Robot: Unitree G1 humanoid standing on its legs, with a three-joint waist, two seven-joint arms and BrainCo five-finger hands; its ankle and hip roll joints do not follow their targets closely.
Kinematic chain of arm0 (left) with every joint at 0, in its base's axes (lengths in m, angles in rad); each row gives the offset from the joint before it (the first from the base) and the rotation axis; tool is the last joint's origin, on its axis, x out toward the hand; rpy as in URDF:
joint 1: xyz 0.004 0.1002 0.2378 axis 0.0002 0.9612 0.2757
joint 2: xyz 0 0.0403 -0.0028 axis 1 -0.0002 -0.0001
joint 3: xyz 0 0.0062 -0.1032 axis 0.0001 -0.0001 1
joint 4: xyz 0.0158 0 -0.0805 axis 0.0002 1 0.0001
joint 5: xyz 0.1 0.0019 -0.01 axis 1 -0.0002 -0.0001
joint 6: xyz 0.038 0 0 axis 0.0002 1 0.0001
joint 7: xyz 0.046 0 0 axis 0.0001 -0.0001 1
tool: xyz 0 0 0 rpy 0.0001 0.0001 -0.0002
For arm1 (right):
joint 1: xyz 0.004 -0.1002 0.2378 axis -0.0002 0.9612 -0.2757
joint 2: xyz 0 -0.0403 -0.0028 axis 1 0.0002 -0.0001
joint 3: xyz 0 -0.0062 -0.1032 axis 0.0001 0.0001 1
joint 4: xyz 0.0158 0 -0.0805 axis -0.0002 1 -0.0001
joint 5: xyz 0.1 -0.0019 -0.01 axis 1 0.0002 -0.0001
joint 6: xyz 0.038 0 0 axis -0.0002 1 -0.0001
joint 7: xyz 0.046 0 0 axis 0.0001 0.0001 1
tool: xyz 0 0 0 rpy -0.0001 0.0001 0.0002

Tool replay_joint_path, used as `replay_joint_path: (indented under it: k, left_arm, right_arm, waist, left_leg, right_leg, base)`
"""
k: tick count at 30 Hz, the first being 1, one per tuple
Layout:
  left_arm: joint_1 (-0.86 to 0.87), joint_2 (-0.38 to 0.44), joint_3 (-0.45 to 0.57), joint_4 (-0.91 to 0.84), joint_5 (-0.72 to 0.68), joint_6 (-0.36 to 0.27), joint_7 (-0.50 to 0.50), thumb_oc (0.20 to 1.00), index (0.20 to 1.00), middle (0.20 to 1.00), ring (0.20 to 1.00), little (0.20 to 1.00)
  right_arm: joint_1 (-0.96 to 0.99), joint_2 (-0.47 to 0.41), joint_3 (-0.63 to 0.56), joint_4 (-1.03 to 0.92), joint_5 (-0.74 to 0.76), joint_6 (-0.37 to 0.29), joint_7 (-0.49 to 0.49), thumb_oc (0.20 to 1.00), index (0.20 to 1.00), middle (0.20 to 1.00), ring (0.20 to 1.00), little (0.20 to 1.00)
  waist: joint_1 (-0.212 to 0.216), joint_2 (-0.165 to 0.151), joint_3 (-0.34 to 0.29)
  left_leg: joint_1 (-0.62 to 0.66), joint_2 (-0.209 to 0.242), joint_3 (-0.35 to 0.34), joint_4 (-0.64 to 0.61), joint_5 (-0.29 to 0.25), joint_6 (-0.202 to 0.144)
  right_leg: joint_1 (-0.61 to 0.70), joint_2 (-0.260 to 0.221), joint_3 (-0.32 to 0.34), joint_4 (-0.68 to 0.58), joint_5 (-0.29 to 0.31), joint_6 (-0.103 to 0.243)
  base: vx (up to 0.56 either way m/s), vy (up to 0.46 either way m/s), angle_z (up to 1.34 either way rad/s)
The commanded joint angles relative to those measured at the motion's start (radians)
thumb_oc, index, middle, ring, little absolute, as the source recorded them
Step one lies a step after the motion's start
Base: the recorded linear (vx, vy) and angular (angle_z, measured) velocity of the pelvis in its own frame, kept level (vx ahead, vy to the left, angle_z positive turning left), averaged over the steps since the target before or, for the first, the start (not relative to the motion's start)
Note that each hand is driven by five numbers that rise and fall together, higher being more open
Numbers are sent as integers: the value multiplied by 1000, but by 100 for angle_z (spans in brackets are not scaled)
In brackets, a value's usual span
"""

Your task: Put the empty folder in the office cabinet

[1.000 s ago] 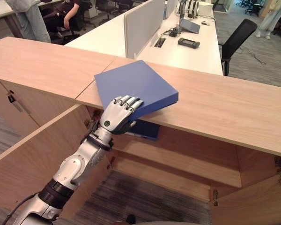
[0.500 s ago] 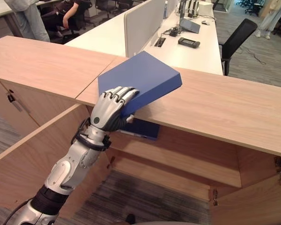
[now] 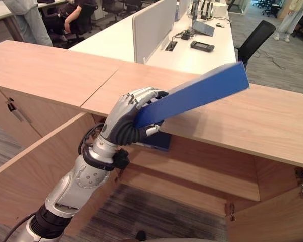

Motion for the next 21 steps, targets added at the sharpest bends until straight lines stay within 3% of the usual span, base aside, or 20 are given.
replay_joint_path:
  k: [1, 4, 21]
  left_arm:
    - [-20, -36, 36, 15, -270, -9, -28, 200, 200, 200, 200, 200]
    - [-20, -80, 62, 57, -392, 0, -17, 200, 200, 200, 200, 200]
    - [11, -118, 116, 65, -446, 12, -5, 200, 200, 200, 200, 200]
  right_arm:
    - [-8, 0, 12, 4, -17, 8, 18, 1000, 1000, 1000, 1000, 1000]
    - [-11, 3, 12, 7, -23, 15, 34, 1000, 1000, 1000, 1000, 1000]
    - [-7, 2, 0, 2, -24, 19, 34, 1000, 1000, 1000, 1000, 1000]
  waist:
    - [-9, -46, -40]
    - [-6, -45, -42]
    - [-3, -42, -45]
  left_leg:
    - [15, -51, -15, 3, -101, 26]
    - [20, -50, -20, 3, -100, 24]
    - [23, -48, -23, 3, -103, 22]
  right_leg:
    - [-41, 0, -37, 6, 79, 88]
    - [-35, -1, -35, 6, 77, 85]
    - [-28, -3, -36, 6, 70, 83]
  base:
    - [0, 0, 0]
    - [0, 0, 0]
    - [0, 0, 0]
